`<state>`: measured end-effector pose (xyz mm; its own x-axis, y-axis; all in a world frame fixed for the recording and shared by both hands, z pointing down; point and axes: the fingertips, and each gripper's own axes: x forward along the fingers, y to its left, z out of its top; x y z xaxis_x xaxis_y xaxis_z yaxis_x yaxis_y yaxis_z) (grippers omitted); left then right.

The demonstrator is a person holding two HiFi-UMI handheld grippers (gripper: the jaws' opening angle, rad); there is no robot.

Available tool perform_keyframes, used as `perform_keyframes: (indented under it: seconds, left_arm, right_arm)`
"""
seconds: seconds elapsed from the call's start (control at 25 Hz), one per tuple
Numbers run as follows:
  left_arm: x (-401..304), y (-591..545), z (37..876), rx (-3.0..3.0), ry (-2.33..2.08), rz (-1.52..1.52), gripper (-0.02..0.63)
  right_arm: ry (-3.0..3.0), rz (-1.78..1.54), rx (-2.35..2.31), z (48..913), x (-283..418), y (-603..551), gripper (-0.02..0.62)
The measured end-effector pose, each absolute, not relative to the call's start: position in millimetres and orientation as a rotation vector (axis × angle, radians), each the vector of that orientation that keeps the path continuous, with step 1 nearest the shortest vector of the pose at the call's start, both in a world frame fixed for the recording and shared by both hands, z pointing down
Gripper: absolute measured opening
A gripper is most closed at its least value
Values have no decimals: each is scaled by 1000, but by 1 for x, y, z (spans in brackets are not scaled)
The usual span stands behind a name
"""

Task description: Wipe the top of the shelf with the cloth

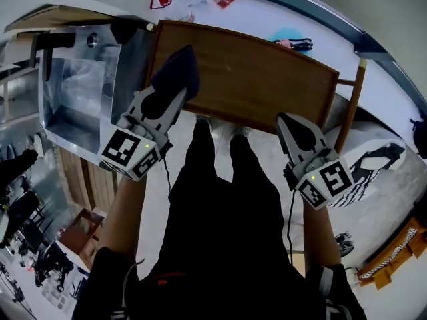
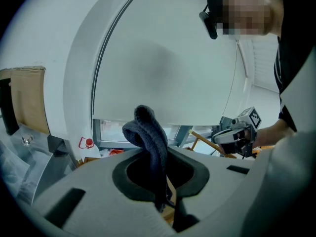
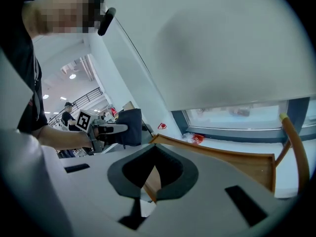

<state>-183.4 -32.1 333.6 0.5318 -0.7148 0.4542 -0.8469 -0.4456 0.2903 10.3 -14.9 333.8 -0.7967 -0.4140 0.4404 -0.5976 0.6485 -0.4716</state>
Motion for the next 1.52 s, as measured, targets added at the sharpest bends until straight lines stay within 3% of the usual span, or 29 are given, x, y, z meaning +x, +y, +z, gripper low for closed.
perform_keyframes:
  seconds: [0.72,1.52]
  left_arm:
    - [-277,-139,455,2185,-1308,671,57]
    - [-278,-157,543,2060,-1356,960,57]
  right_arm:
    - [-2407,1028,900,401,-77,-66,5]
    - [-2266,1176,1000,456,-40,-47,5]
